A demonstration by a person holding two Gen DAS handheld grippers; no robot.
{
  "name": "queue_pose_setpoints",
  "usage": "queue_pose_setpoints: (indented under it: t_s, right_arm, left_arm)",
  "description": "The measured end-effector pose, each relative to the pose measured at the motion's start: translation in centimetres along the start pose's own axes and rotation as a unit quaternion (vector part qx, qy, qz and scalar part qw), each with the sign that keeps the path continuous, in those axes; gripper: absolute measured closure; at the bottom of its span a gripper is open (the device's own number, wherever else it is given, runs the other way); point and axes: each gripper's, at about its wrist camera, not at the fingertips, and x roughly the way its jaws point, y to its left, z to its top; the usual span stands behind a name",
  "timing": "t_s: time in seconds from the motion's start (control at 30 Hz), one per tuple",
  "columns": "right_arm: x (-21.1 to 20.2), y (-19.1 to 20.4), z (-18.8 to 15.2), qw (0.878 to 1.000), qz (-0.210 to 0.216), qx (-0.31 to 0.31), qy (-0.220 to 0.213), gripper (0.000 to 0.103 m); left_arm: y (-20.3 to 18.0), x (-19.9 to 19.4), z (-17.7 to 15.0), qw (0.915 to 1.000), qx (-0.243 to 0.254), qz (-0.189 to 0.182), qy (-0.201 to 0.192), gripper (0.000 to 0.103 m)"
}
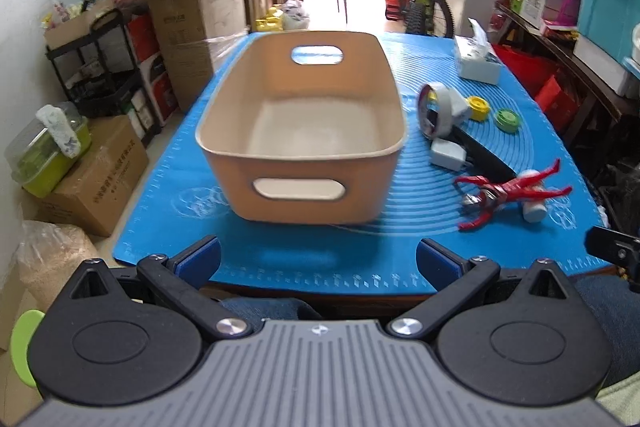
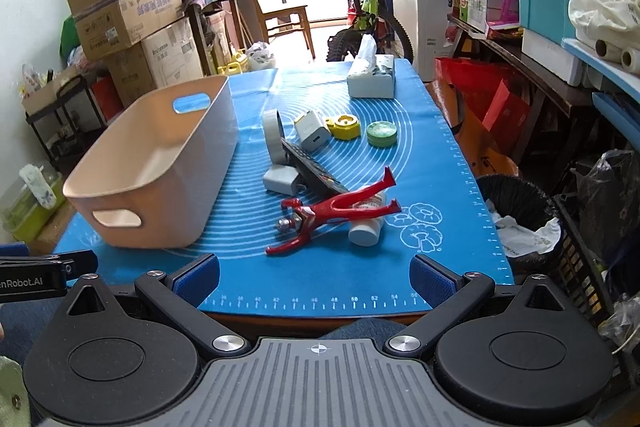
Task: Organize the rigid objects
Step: 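Grasp the beige basket rim with the left tool while the right tool grasps the red figure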
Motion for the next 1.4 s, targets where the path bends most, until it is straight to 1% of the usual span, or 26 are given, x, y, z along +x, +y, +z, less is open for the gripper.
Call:
queue_pose_setpoints:
  t_s: [0.23,0.33,0.43,0.53,0.63,0.7,0.77,0.83,0.9,0.97,1.03,1.13,1.17,1.3,1.37,1.4]
  right_arm:
    - [1.0,0.3,1.7,1.000,0.008,0.020,-0.005,0.003]
    - [2.0,0.3,2.8,1.000,0.007,0.029,-0.007,0.003]
    - [3.2,0.3,3.8,0.999,0.005,0.043,-0.005,0.004]
    - [4.7,0.2,4.6,0.998,0.005,0.068,0.005,0.006]
    - [6.7,-0.2,5.0,0.994,0.003,0.103,0.022,0.007]
    - [8.0,-0.3,5.0,0.992,-0.003,0.122,0.035,0.009]
    - [9.4,-0.3,5.0,0.989,-0.007,0.139,0.049,0.011]
    - [10.8,-0.2,4.9,0.987,-0.017,0.146,0.059,0.013]
    - [12.0,0.0,4.7,0.986,-0.034,0.149,0.063,0.017]
    - [13.3,0.1,4.6,0.984,-0.042,0.157,0.072,0.018]
    - [14.4,0.0,4.4,0.980,-0.046,0.175,0.079,0.019]
    - [15.9,0.2,4.3,0.977,-0.056,0.187,0.086,0.019]
    - [16.3,0.3,4.2,0.977,-0.060,0.187,0.087,0.020]
    - [17.5,0.4,4.1,0.972,-0.071,0.205,0.085,0.021]
    - [17.9,0.2,4.0,0.969,-0.075,0.219,0.081,0.021]
    - [18.0,0.2,4.0,0.968,-0.078,0.226,0.079,0.021]
  left_arm:
    - [1.6,0.2,3.1,0.9995,0.007,0.017,-0.027,0.001]
    - [2.6,1.1,4.8,0.9993,0.013,0.018,-0.032,0.001]
    - [3.6,2.4,6.5,0.9989,0.018,0.030,-0.032,0.001]
    - [4.9,3.9,8.1,0.9994,0.006,0.024,-0.023,0.001]
    - [6.3,6.2,9.4,0.9999,0.006,0.010,0.006,0.001]
    - [7.4,8.0,10.2,0.9996,-0.002,0.002,0.029,0.001]
    - [8.3,9.3,10.8,0.9992,-0.009,-0.003,0.040,0.001]
    - [9.1,10.7,11.4,0.9988,-0.009,-0.001,0.049,0.002]
    - [9.7,12.3,11.7,0.9978,-0.007,-0.002,0.066,0.006]
    - [10.2,13.8,11.9,0.9966,-0.007,-0.006,0.082,0.017]
    - [10.6,15.1,12.0,0.9952,-0.006,-0.012,0.097,0.017]
    - [11.2,16.6,12.0,0.9926,-0.007,-0.025,0.118,0.021]
    - [11.3,17.0,11.8,0.9918,-0.009,-0.029,0.124,0.027]
    - [12.2,18.4,11.2,0.9886,-0.018,-0.040,0.144,0.035]
    - [12.4,18.8,11.0,0.9866,-0.021,-0.048,0.154,0.044]
    - [12.2,19.0,11.0,0.9862,-0.018,-0.048,0.157,0.046]
